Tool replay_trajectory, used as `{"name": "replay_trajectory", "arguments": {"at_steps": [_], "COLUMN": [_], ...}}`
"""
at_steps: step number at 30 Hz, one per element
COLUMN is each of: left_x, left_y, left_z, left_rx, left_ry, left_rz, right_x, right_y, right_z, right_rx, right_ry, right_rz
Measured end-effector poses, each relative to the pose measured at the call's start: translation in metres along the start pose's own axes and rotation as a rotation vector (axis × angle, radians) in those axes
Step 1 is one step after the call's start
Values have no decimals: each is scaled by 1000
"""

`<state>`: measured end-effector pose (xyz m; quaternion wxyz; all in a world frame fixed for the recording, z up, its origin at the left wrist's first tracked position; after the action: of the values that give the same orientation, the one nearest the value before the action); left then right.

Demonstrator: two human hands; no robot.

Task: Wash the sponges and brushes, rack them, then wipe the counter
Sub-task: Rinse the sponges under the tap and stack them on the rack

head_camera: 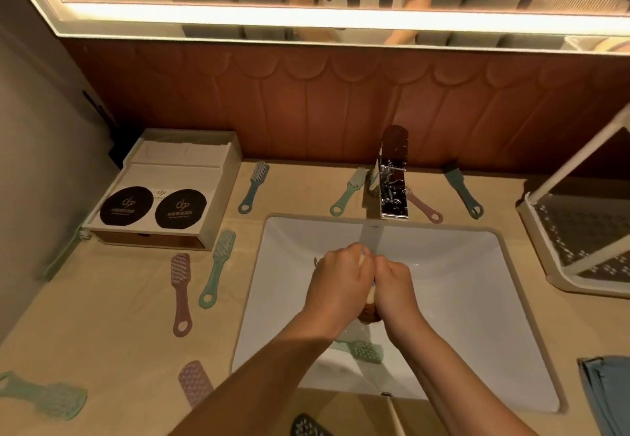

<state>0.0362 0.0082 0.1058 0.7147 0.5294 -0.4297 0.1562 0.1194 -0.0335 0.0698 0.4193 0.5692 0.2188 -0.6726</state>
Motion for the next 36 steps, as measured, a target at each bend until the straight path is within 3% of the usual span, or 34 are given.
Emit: {"name": "replay_trajectory", "arguments": {"at_steps": [10, 15, 18, 23, 29, 33, 36], "left_x": [48, 64, 72, 93, 137, 179, 211], "left_y": [-25, -30, -36, -52, -63, -56, -55], "left_z": [5, 0, 1, 7, -11, -25, -33], "left_rx": [70, 5, -139, -357, -294, -285, -273], "left_ry": [-104, 188, 354, 490, 222, 26, -74], "left_rz": [-152, 244, 428, 670, 328, -26, -107], "right_x": [-18, -29, -36, -48, -71, -92, -109], "right_y": [62, 108, 131, 171, 228, 261, 278], "right_z": [-1, -2, -2, -6, -17, -21, -24], "right_rx": [-62, -329, -474, -455, -312, -305, -299], "right_ry": [39, -5, 34, 161, 277, 348, 394], "right_rz": [-89, -57, -20, -29, -64, -10, -38]}}
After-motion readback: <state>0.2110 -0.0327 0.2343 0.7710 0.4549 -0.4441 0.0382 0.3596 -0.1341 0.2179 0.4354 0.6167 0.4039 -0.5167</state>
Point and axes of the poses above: each hand's wrist, its own z-axis away from the middle knuckle, its own y-axis out of the back of the hand, x = y × z, the point moved 4 cm from there along -z, towards the middle knuckle, and after that the axes turned 6 degrees about y, right-handed, at the moved point
